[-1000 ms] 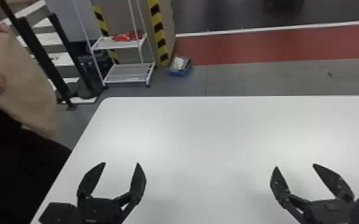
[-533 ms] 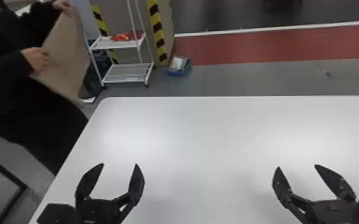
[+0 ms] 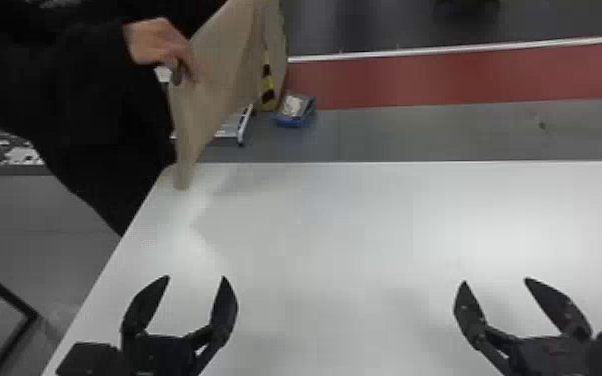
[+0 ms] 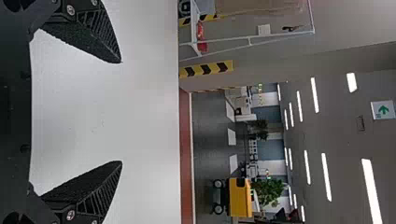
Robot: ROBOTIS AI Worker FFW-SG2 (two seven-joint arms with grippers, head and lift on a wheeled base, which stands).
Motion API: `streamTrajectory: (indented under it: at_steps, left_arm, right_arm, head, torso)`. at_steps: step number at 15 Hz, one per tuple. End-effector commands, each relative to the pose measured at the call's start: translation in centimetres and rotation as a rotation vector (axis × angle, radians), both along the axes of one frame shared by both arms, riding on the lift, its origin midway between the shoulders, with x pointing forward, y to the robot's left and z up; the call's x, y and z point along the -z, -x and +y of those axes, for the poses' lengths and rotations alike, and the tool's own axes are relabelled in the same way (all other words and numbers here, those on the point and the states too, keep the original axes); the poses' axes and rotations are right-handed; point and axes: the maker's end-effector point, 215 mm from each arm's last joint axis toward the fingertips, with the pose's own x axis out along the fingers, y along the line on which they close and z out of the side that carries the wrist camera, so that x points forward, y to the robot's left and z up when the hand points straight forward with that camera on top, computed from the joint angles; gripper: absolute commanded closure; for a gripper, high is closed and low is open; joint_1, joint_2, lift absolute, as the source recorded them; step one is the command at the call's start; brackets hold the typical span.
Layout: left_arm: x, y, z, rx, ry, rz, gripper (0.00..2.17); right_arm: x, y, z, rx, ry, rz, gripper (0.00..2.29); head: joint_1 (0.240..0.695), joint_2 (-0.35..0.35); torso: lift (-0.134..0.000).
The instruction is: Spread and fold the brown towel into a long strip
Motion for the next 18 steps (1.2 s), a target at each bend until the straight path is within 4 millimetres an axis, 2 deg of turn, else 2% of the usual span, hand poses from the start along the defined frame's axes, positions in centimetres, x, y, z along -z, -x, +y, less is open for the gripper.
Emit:
streamTrajectory:
  at_steps: [1, 18]
  left_arm:
    - [0.11, -0.04, -0.02, -0.002, 0.003, 0.001, 0.08]
    - [0.22, -0.44, -0.38, 0.006, 0.004, 0.013, 0.08]
  right_arm:
    - [0.02, 0.00, 0.02, 0.001, -0.001, 0.001, 0.11]
    - [0.20, 0.03, -0.32, 0.005, 0.004, 0.006, 0.11]
  head:
    - [0.695, 0.185]
    - [0.695, 0.177]
  torso:
    - [-0.113]
    - [-0.113]
